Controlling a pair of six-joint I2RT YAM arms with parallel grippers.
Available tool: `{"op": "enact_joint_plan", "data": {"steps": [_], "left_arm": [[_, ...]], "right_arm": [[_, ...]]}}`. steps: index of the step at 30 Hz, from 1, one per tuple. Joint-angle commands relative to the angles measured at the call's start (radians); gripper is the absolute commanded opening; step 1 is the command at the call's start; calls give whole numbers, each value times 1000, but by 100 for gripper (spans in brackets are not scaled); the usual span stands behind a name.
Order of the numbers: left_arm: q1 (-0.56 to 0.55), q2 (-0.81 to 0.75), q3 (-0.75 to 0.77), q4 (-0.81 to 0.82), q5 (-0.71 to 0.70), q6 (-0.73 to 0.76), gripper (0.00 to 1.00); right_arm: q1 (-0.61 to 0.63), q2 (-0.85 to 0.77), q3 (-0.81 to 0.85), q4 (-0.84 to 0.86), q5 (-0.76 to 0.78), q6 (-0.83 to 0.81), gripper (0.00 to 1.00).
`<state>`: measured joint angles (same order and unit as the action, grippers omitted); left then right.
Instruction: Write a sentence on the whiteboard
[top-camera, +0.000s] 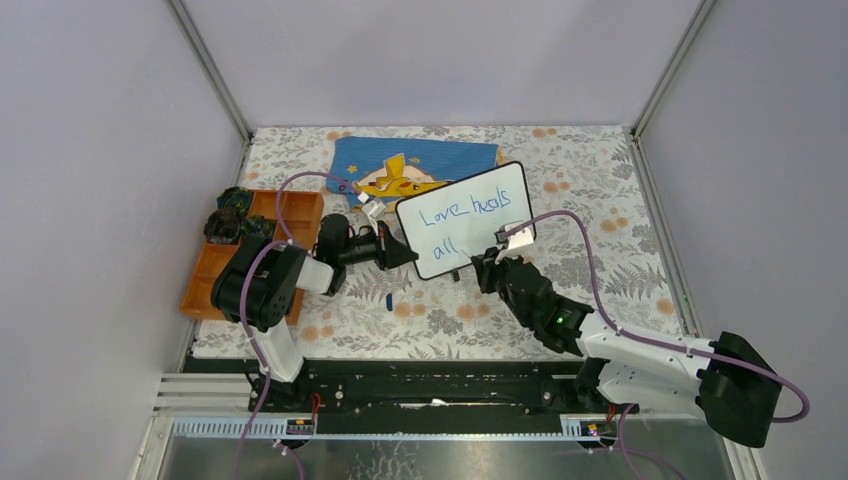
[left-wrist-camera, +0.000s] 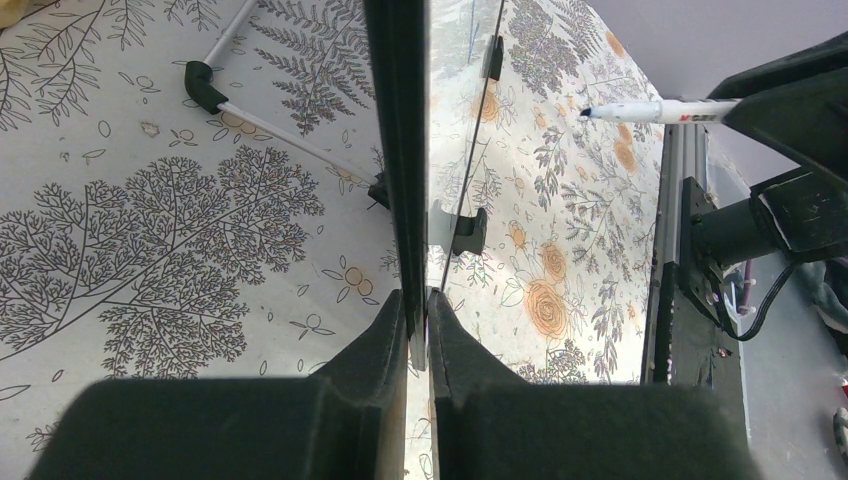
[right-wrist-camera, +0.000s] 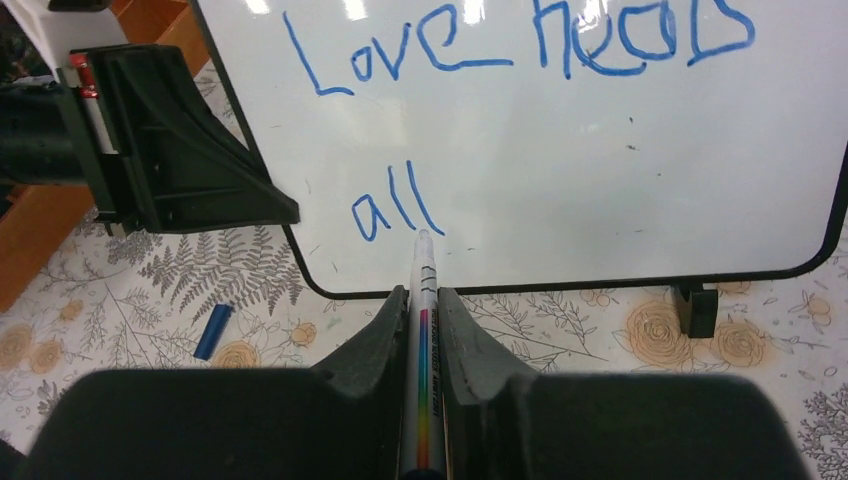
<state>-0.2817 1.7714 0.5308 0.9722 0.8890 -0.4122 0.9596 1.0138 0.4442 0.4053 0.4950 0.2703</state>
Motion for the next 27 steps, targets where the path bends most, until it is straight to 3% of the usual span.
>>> {"op": "enact_joint_plan", "data": {"steps": [1, 12, 27], "left_arm": [[-23, 14, -3, -88, -27, 51, 0], [-27, 13, -3, -92, -30, 51, 0], [-31, 12, 2, -116, -33, 67, 0]], "right_arm": [[-28, -3, -10, 65, 1, 95, 0], [-136, 22, -53, 67, -86, 191, 0], [-141, 62, -54, 129, -106, 195, 0]]}}
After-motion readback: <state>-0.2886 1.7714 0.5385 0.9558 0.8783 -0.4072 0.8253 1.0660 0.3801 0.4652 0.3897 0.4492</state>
